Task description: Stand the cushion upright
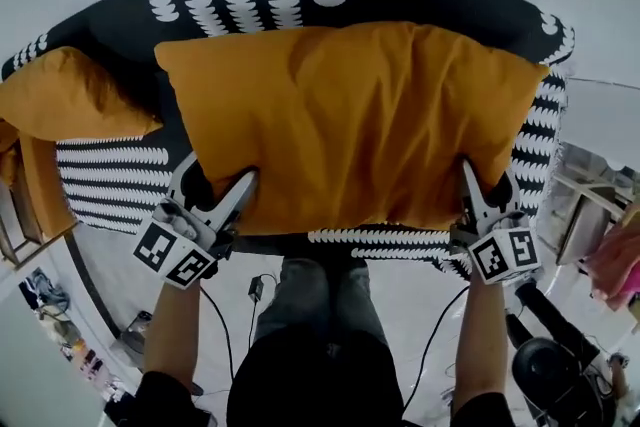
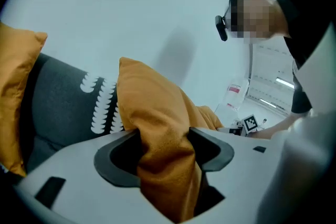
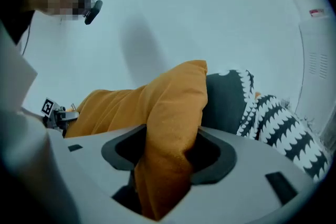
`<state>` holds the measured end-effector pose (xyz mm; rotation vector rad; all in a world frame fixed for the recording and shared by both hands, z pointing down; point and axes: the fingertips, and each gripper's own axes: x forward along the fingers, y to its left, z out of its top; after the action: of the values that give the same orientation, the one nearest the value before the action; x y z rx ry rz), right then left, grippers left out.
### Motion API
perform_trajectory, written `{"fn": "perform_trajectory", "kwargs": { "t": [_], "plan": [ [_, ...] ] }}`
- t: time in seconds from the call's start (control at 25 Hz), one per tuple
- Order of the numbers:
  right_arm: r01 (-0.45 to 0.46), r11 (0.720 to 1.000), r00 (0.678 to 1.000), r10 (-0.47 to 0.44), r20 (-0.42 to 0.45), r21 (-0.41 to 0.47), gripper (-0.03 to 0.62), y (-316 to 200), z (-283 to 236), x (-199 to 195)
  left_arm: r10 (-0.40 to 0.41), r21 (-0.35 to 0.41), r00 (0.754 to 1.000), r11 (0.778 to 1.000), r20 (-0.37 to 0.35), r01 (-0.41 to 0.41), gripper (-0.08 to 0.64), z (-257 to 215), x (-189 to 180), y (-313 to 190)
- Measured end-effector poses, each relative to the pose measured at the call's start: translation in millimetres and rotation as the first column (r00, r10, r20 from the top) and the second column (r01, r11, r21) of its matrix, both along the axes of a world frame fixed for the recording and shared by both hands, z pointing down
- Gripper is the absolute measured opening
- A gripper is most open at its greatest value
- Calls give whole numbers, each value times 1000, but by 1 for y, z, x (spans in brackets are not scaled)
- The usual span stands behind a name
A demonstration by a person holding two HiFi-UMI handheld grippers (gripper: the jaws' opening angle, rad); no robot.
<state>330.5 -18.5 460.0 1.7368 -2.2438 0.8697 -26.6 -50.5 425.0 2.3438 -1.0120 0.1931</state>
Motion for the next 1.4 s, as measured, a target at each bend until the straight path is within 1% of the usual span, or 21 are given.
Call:
{"fn": "perform_trajectory", "kwargs": {
  "t": [0.12, 0.24, 0.4, 0.52, 0.6, 0.68, 0.8, 0.92, 1.0, 1.08, 1.16, 1.4],
  "plan": [
    [-5, 997, 1000, 6, -7, 75, 272, -23, -18, 4, 19, 51, 1000, 999, -18, -18, 296, -18, 1, -25],
    [-32, 991, 999, 33, -4, 132, 278, -44, -26, 3, -6, 116, 999, 993, -34, 10, 313, -35, 0, -50],
    [-69, 981, 997, 73, -15, 179, 281, -65, -33, 2, -46, 185, 999, 982, -23, 50, 328, -45, -2, -75],
    [-73, 975, 995, 84, -45, 211, 281, -80, -36, 4, -52, 207, 998, 977, -22, 55, 337, -44, -2, -90],
    [-75, 973, 993, 92, -70, 217, 285, -90, -29, 5, -57, 203, 998, 977, -14, 59, 345, -35, -4, -100],
    [-84, 974, 991, 104, -88, 209, 303, -100, -17, 4, -78, 180, 997, 981, -1, 77, 348, -18, -9, -109],
    [-102, 977, 989, 120, -84, 189, 311, -104, 4, 0, -106, 139, 994, 985, 10, 104, 350, 11, -19, -115],
    [-111, 981, 989, 125, -81, 159, 314, -102, 21, -4, -112, 105, 993, 988, 27, 108, 359, 33, -29, -117],
    [-121, 985, 988, 132, -86, 121, 314, -104, 33, 3, -108, 74, 992, 992, 60, 104, 367, 47, -25, -121],
    [-138, 988, 985, 144, -92, 65, 316, -104, 55, 13, -88, 41, 989, 996, 119, 84, 370, 67, -16, -123],
    [-155, 987, 983, 159, -96, 44, 316, -103, 75, 15, -71, 28, 984, 997, 162, 67, 370, 85, -13, -121],
    [-178, 982, 977, 183, -109, 54, 316, -103, 78, 5, -73, 35, 986, 997, 151, 68, 368, 88, -24, -121]
  ]
}}
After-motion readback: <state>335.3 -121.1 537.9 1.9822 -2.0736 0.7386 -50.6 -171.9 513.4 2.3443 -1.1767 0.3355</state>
